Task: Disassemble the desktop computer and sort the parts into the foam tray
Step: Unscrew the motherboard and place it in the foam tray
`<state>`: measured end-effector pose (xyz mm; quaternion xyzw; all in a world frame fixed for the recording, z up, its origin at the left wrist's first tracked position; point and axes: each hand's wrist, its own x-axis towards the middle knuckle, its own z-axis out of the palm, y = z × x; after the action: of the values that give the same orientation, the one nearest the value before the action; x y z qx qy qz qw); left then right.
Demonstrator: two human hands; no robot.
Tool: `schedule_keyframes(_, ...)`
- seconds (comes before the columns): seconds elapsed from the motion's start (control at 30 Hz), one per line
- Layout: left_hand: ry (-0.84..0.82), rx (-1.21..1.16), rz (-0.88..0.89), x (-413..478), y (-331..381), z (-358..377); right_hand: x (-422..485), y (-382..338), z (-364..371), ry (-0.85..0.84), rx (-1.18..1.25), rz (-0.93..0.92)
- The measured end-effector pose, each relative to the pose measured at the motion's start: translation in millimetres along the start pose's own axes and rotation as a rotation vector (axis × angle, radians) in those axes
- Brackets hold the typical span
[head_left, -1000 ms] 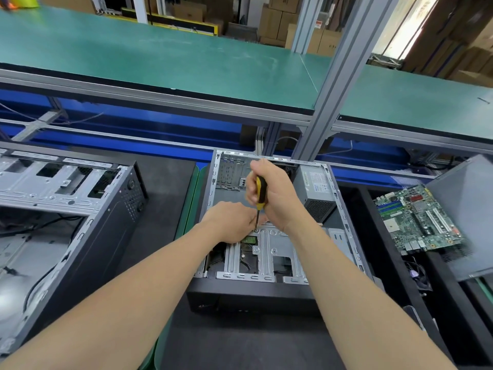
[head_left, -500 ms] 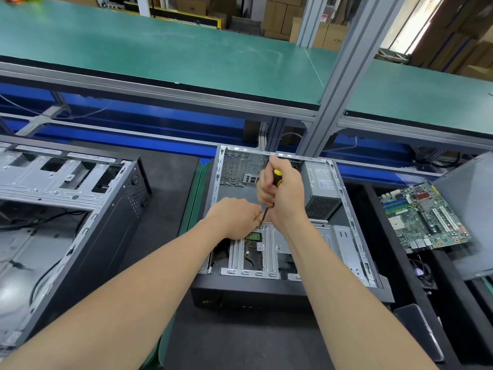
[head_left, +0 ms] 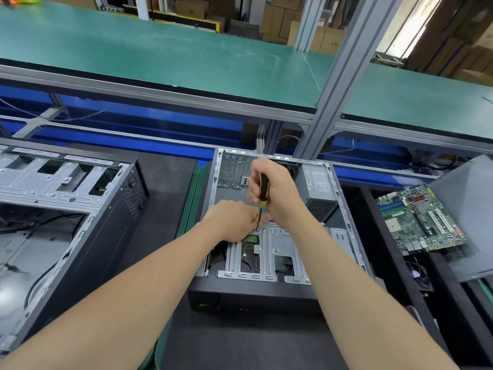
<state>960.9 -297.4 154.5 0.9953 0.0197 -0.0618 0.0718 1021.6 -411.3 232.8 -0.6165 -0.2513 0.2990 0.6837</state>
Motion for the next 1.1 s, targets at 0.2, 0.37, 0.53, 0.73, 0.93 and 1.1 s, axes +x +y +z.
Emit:
schedule_keyframes(0.2,0.014,-0.026,-0.006,1.7,-0.8,1.9,-14.5,12.0,21.8,0.501,0.009,-0.106)
schedule_keyframes(0.37,0.000,0.005,0.007,-1.2,0.9,-2.3,-11.8,11.0,20.2,0.134,0.058,-0.081)
schedule_keyframes(0.53,0.021,-0.019,-0.010,-3.0,1.7,-2.0,2.6,3.9,4.0,-0.194,0.148,0.034)
schedule_keyframes(0.73,0.008,-0.157,-0.026,-1.6,-1.2,-3.4,10.3,0.4,-9.7,-0.258,0.300,0.084)
schedule_keyframes(0.93,0.095,-0.646,0.072,-11.1,-10.7,-13.8,5.1,-13.3,-15.9,-0.215,0.365,0.014)
schedule_keyframes(1.1,0.109,-0.562,0.222,-24.1,-13.7,-17.6,-0.3,-18.9,-18.9,-0.169,0.305,-0.009)
